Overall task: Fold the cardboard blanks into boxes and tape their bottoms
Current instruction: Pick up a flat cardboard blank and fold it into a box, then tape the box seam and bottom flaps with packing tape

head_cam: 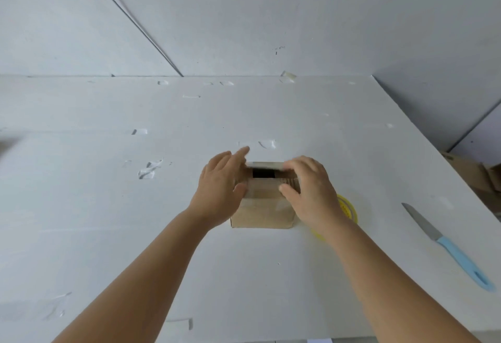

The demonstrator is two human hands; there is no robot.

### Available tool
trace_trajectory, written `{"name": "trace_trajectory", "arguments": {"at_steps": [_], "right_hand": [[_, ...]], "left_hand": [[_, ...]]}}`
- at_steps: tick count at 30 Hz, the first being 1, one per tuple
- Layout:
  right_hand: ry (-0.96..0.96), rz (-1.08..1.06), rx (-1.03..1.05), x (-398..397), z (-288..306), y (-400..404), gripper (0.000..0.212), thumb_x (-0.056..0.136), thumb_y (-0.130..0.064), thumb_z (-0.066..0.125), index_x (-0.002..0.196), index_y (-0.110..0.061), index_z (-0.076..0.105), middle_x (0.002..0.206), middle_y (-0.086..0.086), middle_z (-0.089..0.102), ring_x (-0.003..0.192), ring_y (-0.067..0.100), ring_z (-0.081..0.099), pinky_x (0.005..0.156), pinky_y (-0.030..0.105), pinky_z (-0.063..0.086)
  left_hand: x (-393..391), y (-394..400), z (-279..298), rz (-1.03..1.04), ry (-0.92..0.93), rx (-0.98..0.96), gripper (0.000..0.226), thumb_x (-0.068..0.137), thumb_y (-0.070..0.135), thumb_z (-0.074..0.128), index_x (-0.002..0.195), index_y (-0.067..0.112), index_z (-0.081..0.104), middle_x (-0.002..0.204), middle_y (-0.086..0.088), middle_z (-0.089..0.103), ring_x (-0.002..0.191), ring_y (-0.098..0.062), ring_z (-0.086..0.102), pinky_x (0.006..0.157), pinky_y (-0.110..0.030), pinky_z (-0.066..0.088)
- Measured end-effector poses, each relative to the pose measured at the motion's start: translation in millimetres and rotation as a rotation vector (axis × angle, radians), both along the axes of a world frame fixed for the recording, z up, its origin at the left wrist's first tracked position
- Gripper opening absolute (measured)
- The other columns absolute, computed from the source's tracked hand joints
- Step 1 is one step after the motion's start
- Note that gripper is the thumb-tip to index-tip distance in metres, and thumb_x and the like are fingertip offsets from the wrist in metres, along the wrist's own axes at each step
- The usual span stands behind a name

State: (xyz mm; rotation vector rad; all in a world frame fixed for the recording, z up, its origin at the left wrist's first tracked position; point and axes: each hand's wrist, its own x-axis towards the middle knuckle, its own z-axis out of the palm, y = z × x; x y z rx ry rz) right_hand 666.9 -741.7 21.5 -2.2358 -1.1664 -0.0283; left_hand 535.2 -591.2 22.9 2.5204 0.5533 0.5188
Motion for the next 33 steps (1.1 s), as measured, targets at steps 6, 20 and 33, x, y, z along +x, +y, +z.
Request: {"name": "trace_trajectory", "arguments": {"at_steps": [6,20,33], "right_hand": [[-0.129,0.036,0.004,5,-16,-5,0.028,0.089,-0.025,0.054,0.108,-0.014,0.071,0.117,-0.003,0.067,0.126,0.031,0.051,0.100,0.042,0.041],[0.357,-0.187,-0.189,9,-30,-41,0.063,0.094,-0.014,0.047,0.151,-0.014,0.020,0.148,0.007,0.040,0.136,0.022,0.035,0.107,0.026,0.026],[0.251,-0.372,-0.195,23,-35,-79,0.015,0.087,-0.015,0.056,0.099,-0.010,0.064,0.090,0.016,0.067,0.088,0.036,0.059,0.065,0.035,0.040]], "left_hand": [[1,-11,-9,-0.133,0.130,0.302,0.068,0.090,0.046,0.016,0.139,0.012,0.048,0.149,-0.001,0.041,0.144,-0.023,0.027,0.113,-0.029,0.009],[12,-27,-26,-0.156,0.263,0.383,0.050,0.104,0.031,0.024,0.152,0.020,0.015,0.160,0.003,0.007,0.147,-0.012,0.001,0.114,-0.024,-0.005],[6,-33,-22,-0.151,0.188,0.301,0.050,0.103,0.029,0.031,0.151,0.021,0.021,0.159,0.006,0.011,0.148,-0.010,0.004,0.114,-0.023,-0.004]]}}
